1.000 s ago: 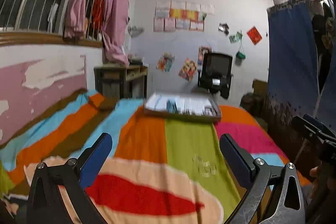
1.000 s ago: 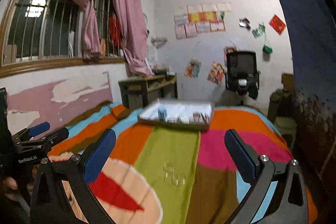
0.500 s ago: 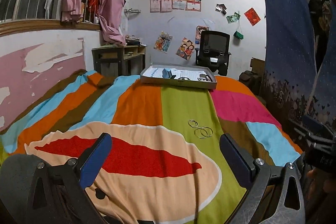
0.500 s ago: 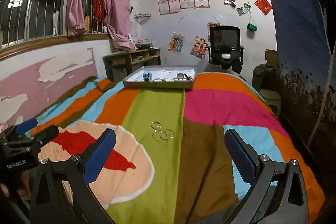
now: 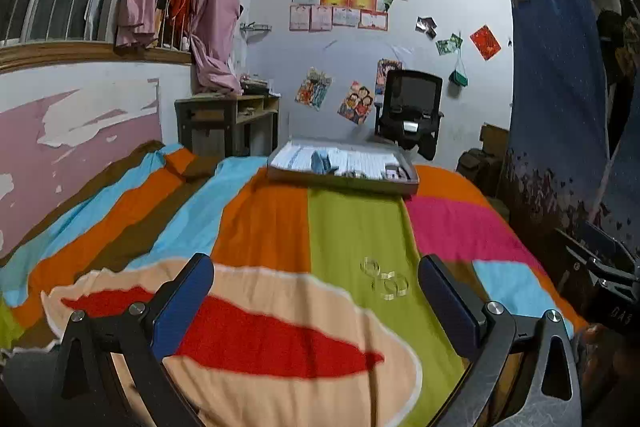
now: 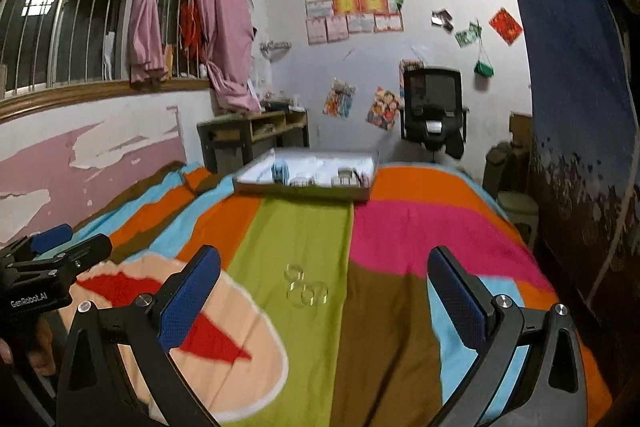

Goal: Organize jewelry
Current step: 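Withdraw both tools from the tray back toward the remaining silver rings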

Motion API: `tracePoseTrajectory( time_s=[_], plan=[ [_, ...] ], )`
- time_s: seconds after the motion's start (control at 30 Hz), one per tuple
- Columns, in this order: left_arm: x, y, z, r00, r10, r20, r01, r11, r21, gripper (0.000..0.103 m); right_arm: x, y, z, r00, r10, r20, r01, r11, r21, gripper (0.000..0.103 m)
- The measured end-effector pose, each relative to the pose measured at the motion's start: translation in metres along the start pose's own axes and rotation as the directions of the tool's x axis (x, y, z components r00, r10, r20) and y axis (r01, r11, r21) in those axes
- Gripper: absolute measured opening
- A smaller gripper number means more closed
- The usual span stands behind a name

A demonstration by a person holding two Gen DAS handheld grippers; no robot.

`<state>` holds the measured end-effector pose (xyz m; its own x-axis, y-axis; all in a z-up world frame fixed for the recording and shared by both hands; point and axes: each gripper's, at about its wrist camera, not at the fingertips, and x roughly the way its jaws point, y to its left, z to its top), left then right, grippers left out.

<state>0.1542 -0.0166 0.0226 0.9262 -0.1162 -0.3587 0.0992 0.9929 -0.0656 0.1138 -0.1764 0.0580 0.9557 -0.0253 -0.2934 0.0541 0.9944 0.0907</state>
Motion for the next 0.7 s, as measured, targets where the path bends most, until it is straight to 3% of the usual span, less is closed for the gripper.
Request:
tracePoseTrajectory(
  time_s=[0.37, 0.53, 0.7],
  plan=[
    [0.086, -0.008, 0.058, 0.999, -0.054, -0.008, 0.054, 0.998, 0.019, 0.103, 0.068, -0.006, 0.082, 0.991, 0.015, 0.13, -0.009, 0.999, -0.048, 0.102],
    [0.142, -0.013, 0.063, 0.998, -0.056, -0.033, 0.057, 0.997, 0.049, 0.103, 0.117, -0.009, 0.094, 0.993, 0.018, 0.114, -0.009, 0.997, -0.08, 0.102],
    [0.195, -0.016, 0.056, 0.992, -0.081, -0.092, 0.086, 0.995, 0.059, 0.103, 0.17, -0.018, 0.087, 0.999, 0.016, 0.042, -0.012, 0.996, -0.094, 0.102]
  ],
)
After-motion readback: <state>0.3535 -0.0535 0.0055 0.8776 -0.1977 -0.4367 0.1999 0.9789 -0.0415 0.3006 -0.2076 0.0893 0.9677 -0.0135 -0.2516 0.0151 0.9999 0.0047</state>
